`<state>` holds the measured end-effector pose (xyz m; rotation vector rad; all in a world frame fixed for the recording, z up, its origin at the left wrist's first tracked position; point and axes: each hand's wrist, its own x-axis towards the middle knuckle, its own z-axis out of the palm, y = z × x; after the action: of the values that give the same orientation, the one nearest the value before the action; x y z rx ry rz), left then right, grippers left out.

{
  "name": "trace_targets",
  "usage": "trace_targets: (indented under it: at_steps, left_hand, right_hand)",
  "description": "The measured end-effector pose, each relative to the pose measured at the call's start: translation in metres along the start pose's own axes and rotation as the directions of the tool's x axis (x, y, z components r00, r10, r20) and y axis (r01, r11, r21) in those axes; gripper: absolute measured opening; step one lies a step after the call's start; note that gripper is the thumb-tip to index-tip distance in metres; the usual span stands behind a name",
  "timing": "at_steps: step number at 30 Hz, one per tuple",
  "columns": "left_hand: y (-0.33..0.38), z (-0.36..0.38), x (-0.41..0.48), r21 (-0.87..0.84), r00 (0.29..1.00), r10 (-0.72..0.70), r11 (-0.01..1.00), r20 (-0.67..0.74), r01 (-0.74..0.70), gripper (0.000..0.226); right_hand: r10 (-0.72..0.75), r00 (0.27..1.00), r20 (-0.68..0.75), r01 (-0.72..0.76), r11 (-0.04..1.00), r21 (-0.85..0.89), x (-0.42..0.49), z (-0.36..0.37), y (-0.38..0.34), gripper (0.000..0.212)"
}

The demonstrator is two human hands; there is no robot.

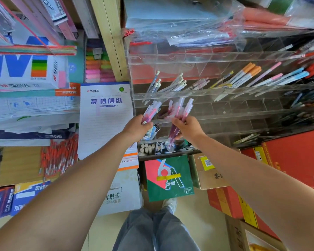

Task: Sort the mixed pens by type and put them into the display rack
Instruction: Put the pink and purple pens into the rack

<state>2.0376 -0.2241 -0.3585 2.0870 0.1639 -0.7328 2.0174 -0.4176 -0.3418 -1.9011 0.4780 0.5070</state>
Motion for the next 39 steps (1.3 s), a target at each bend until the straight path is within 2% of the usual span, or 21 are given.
trace_targets:
  at_steps: [4, 13, 18, 22, 25, 32, 35, 39]
  left_hand:
    - [-0.003, -0.001, 0.001, 0.065, 0.999, 0.035, 0.997, -0.005, -0.034, 0.029]
    - [-0.005, -0.004, 0.001, 0.165, 0.995, 0.101, 0.982, -0.021, -0.096, 0.03]
    - [-0.012, -0.008, 0.005, 0.179, 0.991, 0.127, 0.977, -0.04, -0.118, 0.028]
    - [-0.016, -0.01, 0.007, 0.168, 0.989, 0.143, 0.976, -0.027, -0.136, 0.024]
    - [-0.017, -0.01, 0.007, 0.165, 0.988, 0.151, 0.976, -0.029, -0.144, 0.024]
    - [-0.012, -0.004, 0.006, 0.191, 0.985, 0.173, 0.968, -0.026, -0.165, 0.028]
    - [-0.009, -0.001, 0.004, 0.182, 0.984, 0.176, 0.969, -0.018, -0.17, 0.031]
    - [-0.004, 0.003, 0.003, 0.148, 0.985, 0.17, 0.974, 0.011, -0.17, 0.037]
  right_hand:
    - [0.036, 0.985, -0.171, -0.006, 0.985, 0.174, 0.011, -0.007, -0.005, 0.03]
    - [0.028, 0.906, -0.422, 0.08, 0.969, 0.236, 0.032, 0.004, -0.031, 0.021]
    - [0.078, 0.907, -0.414, 0.044, 0.96, 0.277, 0.039, 0.029, -0.02, 0.018]
    - [0.086, 0.885, -0.458, -0.006, 0.985, 0.172, 0.048, 0.034, -0.019, 0.016]
    - [0.065, 0.872, -0.485, -0.024, 0.996, 0.09, 0.047, 0.031, -0.021, 0.024]
    - [-0.004, 0.881, -0.473, 0.045, 0.996, 0.075, 0.046, 0.018, -0.014, 0.038]
    - [-0.026, 0.871, -0.491, 0.071, 0.995, 0.074, 0.043, 0.015, -0.009, 0.033]
    - [-0.05, 0.909, -0.415, 0.084, 0.995, 0.063, 0.04, 0.011, 0.0, 0.029]
